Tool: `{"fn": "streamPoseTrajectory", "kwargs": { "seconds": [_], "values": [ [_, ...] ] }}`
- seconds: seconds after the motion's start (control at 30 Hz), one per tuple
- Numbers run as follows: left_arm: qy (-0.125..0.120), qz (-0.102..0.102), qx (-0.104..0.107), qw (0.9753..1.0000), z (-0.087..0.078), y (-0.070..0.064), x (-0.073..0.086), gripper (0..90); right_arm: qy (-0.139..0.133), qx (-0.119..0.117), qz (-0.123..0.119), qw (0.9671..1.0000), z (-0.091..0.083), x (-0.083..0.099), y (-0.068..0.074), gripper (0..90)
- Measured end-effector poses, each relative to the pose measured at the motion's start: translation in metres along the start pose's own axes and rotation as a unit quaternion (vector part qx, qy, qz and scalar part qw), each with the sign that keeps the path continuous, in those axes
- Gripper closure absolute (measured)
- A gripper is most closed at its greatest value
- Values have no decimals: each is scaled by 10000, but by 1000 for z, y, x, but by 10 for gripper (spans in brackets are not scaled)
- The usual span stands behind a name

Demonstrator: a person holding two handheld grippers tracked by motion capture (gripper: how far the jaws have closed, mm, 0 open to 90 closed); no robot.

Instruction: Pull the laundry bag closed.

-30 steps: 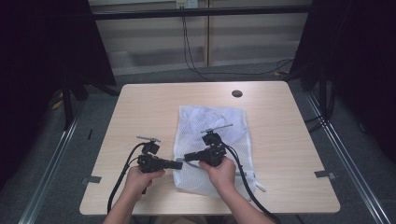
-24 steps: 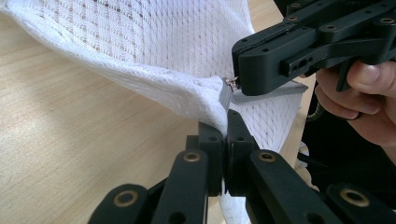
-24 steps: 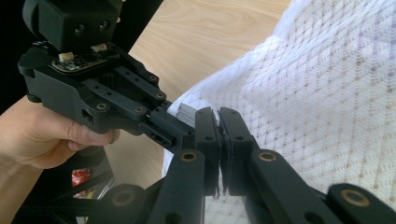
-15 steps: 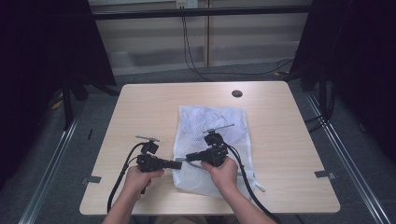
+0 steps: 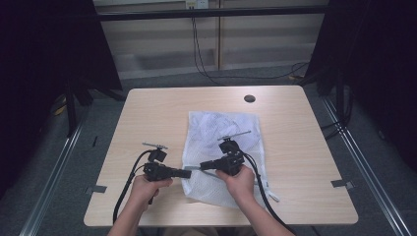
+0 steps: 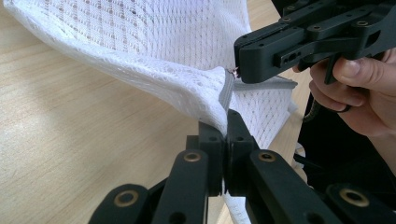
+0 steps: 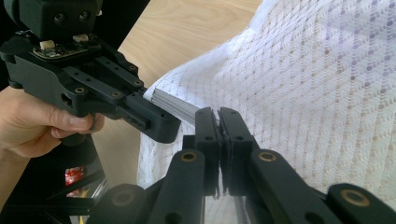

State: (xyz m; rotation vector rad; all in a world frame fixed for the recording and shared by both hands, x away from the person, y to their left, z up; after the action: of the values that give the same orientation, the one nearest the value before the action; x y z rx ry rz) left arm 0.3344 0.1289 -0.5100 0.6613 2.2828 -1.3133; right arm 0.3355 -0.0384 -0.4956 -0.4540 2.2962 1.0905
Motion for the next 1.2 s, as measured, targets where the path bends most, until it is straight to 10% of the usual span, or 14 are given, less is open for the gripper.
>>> {"fn": "streamPoseTrajectory", "kwargs": {
  "seconds": [1.2],
  "values": [
    [64, -156, 42, 9998, -3, 3, 6, 885, 181, 47, -65, 9998, -11, 5, -7, 869]
  ]
}}
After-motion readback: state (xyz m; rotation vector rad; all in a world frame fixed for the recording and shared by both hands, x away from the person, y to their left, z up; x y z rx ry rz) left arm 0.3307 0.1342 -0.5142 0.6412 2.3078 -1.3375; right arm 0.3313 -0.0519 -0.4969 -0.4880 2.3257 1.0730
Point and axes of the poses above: each handheld gripper's, and its own axes: z roughly forward along the jaws, x roughly out of its underside, y roughly to its left, the point moved 6 cm from there along z, roughly forward along the jaws, and after that the axes turned 7 degrees about -y, right-handed, at the moved point
